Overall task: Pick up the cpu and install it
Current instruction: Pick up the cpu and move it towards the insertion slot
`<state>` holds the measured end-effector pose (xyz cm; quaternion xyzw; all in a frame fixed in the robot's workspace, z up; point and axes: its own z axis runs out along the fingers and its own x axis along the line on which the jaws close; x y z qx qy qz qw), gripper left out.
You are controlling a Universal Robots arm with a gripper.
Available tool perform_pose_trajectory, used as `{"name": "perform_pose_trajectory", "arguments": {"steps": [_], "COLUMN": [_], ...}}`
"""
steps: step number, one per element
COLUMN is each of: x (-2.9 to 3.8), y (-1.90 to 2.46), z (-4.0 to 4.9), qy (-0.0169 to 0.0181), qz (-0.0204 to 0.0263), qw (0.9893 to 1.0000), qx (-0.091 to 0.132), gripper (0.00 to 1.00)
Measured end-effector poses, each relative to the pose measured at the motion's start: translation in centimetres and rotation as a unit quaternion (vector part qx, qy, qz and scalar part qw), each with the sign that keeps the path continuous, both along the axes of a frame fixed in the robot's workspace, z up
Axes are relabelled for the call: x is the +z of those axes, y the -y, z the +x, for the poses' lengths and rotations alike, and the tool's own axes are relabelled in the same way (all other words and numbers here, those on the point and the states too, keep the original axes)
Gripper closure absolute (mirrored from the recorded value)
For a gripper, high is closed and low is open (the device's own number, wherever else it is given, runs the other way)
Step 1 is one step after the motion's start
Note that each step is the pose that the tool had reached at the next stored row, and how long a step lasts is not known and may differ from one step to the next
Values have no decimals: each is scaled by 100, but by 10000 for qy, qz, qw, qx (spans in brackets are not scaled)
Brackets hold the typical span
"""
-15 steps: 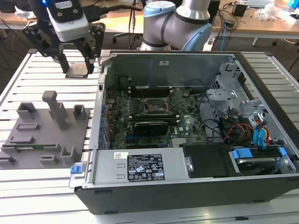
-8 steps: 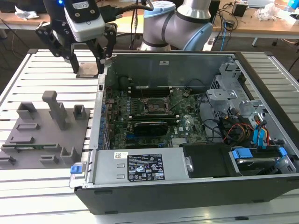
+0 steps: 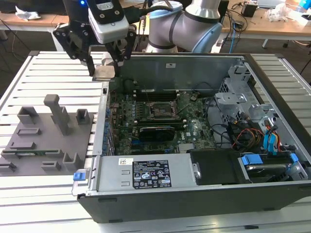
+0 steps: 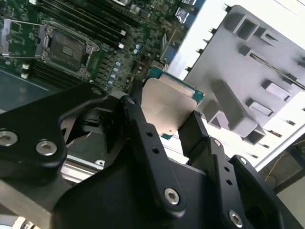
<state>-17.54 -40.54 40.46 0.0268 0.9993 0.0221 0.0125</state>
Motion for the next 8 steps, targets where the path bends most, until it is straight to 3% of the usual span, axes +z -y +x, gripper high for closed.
{"name": "perform_pose_trajectory", "arguments": {"steps": [8], "x": [0], "y": [0], "z": [296], "qy": [0], "qz": [0], "qw": [10000], "qx": [-1], "gripper": [45]}}
